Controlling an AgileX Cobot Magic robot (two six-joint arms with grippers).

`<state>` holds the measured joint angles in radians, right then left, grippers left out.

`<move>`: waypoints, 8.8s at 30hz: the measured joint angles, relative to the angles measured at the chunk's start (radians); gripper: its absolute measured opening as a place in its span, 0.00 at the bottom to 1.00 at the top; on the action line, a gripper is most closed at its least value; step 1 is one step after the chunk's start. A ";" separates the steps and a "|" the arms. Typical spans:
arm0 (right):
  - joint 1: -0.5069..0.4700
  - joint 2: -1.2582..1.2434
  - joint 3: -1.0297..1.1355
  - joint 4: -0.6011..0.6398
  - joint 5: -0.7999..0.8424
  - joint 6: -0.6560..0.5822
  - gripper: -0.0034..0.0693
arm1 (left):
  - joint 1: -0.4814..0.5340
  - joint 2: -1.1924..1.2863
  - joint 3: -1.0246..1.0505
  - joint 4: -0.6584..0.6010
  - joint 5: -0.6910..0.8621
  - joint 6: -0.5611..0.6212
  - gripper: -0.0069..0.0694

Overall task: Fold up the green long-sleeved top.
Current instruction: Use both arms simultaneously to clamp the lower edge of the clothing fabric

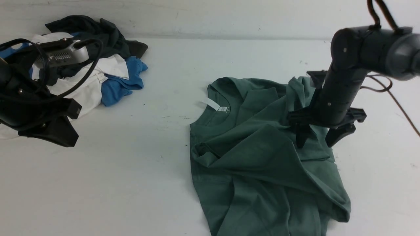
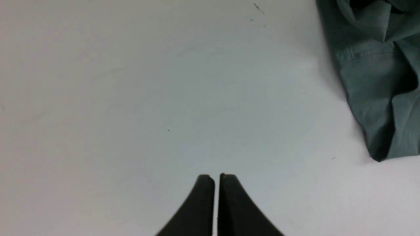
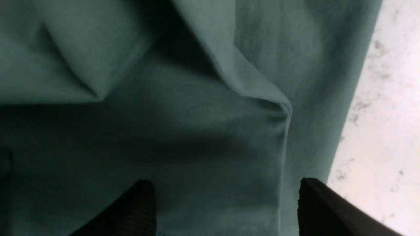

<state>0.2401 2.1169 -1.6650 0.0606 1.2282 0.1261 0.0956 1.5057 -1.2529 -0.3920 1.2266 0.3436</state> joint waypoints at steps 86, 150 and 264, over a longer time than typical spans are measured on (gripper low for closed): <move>-0.430 -1.013 0.891 0.122 -0.045 -0.076 0.71 | -0.389 0.375 -0.058 -0.156 -0.242 -0.104 0.44; -0.070 -0.649 0.856 -0.204 -0.045 0.015 0.07 | -0.120 0.416 -0.073 -0.458 -0.293 0.141 0.09; -0.054 -1.202 0.985 -0.251 -0.052 0.183 0.78 | -0.187 0.474 -0.053 -0.048 -0.406 -0.115 0.10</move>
<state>0.1862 0.9145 -0.6799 -0.1899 1.1765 0.3088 -0.0909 1.9793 -1.3056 -0.4401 0.8204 0.2287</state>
